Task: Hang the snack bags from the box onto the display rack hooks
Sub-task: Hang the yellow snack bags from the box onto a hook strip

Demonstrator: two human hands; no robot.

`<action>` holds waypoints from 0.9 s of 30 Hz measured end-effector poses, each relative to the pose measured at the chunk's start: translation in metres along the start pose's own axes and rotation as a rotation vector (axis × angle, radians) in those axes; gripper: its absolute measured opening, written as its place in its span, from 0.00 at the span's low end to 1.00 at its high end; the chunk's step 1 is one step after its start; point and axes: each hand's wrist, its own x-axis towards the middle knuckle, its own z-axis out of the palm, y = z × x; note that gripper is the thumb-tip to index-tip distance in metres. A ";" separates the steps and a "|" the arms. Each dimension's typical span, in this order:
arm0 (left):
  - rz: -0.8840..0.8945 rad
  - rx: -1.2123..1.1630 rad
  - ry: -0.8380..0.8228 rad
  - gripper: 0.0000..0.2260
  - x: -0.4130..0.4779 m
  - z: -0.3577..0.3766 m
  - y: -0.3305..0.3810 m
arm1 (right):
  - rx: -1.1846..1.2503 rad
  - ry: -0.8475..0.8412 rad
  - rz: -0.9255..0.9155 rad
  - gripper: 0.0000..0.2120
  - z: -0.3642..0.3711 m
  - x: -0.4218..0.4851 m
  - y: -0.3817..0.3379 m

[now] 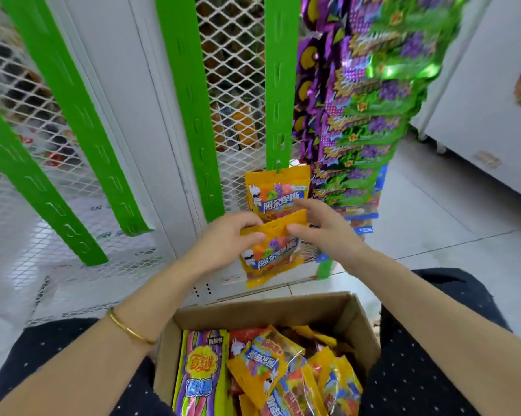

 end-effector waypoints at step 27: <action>-0.110 -0.259 0.328 0.18 0.100 -0.049 0.069 | -0.106 0.546 -0.565 0.03 -0.007 0.073 -0.061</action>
